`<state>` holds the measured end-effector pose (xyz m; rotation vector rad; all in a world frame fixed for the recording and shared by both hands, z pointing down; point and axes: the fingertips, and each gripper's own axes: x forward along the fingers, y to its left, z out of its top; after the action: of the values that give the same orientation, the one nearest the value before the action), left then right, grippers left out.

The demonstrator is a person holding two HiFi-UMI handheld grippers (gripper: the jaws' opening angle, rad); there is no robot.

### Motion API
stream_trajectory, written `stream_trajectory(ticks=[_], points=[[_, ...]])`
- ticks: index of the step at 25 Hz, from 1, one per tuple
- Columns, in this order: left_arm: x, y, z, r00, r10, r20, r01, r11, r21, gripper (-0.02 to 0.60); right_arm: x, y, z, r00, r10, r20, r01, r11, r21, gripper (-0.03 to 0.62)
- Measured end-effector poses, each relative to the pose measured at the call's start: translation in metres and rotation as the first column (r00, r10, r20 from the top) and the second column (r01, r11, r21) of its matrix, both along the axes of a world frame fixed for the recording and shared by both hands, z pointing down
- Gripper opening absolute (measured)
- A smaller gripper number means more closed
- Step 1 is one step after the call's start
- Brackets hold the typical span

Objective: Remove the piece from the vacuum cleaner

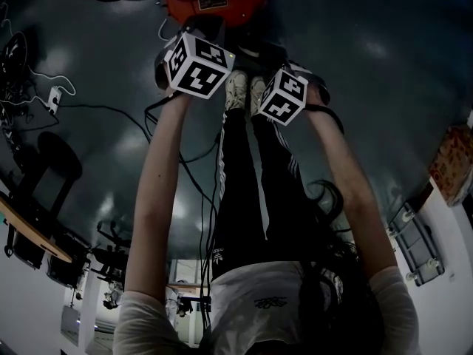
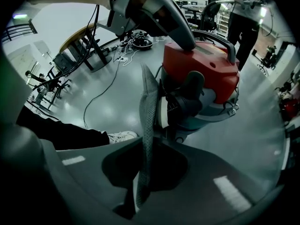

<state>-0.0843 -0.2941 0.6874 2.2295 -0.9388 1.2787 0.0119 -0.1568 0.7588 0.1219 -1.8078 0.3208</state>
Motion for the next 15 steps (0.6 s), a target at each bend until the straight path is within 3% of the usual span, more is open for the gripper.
stream_trajectory(ticks=[6,15], points=[[0.000,-0.001,0.001,1.000,-0.013,-0.006,0.013,1.000,-0.001,0.002,0.001,0.003,-0.001,0.996,-0.068,-0.054,0.069,0.997,0.026,0.029],[-0.002,-0.002,0.002,0.999,-0.031,-0.016,0.032,1.000,0.002,0.002,-0.008,0.018,0.004,0.999,-0.043,-0.032,0.043,0.999,-0.008,0.029]])
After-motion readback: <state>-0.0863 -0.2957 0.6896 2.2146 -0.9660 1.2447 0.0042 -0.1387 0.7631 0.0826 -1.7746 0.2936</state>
